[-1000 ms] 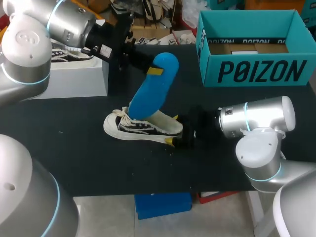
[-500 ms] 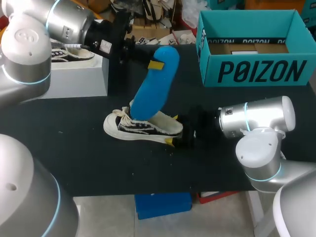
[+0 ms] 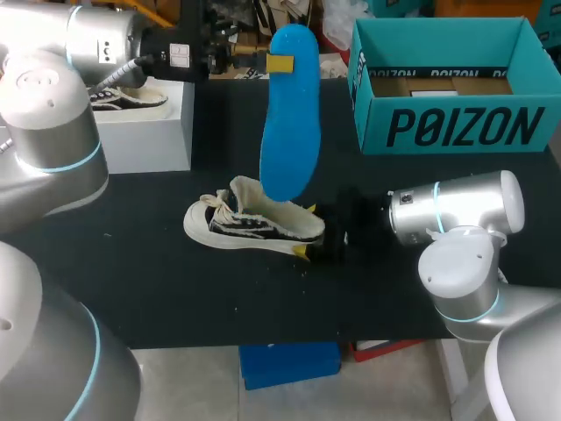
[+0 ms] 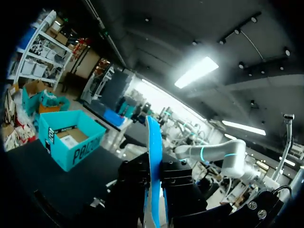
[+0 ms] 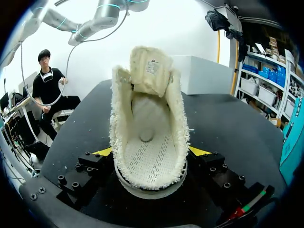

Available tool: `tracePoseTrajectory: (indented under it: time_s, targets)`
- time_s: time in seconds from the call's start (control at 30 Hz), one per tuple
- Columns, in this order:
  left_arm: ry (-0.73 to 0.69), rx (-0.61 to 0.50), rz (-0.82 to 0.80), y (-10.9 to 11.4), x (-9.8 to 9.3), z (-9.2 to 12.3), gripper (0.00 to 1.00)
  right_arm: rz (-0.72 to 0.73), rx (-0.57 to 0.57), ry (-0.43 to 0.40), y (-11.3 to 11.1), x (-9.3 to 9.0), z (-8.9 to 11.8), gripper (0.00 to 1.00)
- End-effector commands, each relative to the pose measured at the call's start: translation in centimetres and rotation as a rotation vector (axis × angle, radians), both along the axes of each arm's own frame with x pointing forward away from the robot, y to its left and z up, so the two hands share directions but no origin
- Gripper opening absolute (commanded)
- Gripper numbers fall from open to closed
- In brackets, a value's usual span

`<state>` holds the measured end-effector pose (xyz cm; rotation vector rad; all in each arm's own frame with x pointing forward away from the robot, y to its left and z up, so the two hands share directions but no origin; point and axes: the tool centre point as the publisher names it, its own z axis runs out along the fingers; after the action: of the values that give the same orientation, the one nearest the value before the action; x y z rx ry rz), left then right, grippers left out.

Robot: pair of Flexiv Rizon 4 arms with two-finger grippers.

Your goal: Take the shoe out of the shoebox, open the shoe tongue, remove and reinsert the insole, then place the shoe into the shoebox

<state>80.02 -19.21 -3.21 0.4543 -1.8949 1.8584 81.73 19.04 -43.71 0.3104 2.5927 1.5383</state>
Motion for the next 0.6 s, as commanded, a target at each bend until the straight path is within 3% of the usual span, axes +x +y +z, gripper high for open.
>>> tracePoseTrajectory:
  time_s: [0.03,0.6]
  targets:
    - [0.010,-0.112,0.082,0.3,-1.5,1.2,0.00,-0.002,-0.002,0.001,0.2,-0.1,-0.3,0.00]
    - [-0.076,-0.186,-0.042,0.8,-5.1,6.9,0.00,-0.002,-0.002,0.001,0.2,-0.1,-0.3,0.00]
